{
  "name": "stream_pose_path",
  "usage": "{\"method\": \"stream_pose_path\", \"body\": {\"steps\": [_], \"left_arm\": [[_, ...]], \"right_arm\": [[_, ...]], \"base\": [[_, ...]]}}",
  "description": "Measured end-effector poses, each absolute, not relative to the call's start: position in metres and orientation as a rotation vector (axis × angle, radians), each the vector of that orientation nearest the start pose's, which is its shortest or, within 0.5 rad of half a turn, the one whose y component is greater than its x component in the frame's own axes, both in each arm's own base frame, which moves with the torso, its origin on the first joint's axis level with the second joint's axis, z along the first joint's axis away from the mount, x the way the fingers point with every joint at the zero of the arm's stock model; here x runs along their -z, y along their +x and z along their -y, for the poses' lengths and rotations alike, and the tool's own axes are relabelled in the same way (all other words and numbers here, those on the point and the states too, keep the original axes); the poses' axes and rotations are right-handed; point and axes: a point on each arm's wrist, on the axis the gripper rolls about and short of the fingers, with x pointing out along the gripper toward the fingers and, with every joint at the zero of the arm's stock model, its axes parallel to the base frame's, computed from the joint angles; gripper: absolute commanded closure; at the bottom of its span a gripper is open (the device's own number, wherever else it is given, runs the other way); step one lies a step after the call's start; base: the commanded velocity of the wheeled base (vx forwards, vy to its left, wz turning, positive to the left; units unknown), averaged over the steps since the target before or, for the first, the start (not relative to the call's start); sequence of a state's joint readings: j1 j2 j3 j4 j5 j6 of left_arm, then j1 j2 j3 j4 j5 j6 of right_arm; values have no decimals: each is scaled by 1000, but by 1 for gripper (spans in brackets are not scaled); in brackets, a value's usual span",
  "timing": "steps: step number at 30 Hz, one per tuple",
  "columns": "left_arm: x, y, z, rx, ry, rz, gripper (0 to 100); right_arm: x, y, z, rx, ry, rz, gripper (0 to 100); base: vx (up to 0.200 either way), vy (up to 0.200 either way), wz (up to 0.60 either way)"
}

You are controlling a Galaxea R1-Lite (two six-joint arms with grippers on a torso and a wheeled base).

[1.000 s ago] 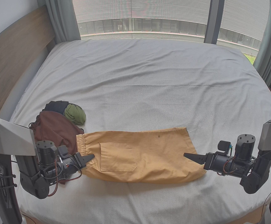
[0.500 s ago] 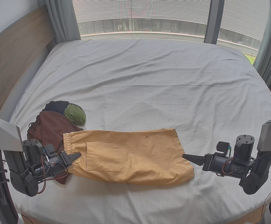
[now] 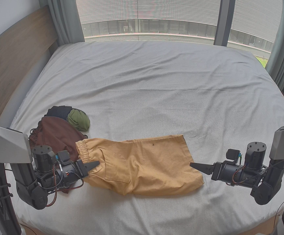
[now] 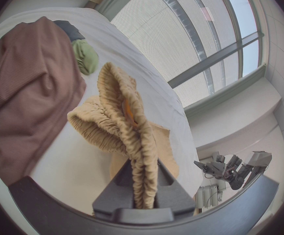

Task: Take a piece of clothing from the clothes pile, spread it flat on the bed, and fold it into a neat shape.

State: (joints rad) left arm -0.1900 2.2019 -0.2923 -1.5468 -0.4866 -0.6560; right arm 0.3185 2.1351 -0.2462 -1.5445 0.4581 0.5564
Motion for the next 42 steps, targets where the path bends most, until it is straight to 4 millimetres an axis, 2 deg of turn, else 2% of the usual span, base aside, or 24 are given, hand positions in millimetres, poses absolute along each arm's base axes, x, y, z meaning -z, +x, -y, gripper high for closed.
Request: {"method": "stream_pose_path", "body": {"steps": [13, 21, 29, 42], "left_arm": [[-30, 281, 114, 647, -667, -531, 100], [-35, 283, 134, 713, -677, -522, 100], [-44, 286, 163, 797, -725, -514, 100], [-43, 293, 198, 872, -724, -492, 100]], "right_arm": [[-36, 255, -92, -650, 547, -531, 0], [-38, 257, -90, -644, 548, -521, 0], [-41, 262, -81, -615, 555, -491, 0], [-55, 265, -71, -597, 569, -430, 0]], "base": [[0, 0, 0], [0, 0, 0], [0, 0, 0], [0, 0, 0]]}}
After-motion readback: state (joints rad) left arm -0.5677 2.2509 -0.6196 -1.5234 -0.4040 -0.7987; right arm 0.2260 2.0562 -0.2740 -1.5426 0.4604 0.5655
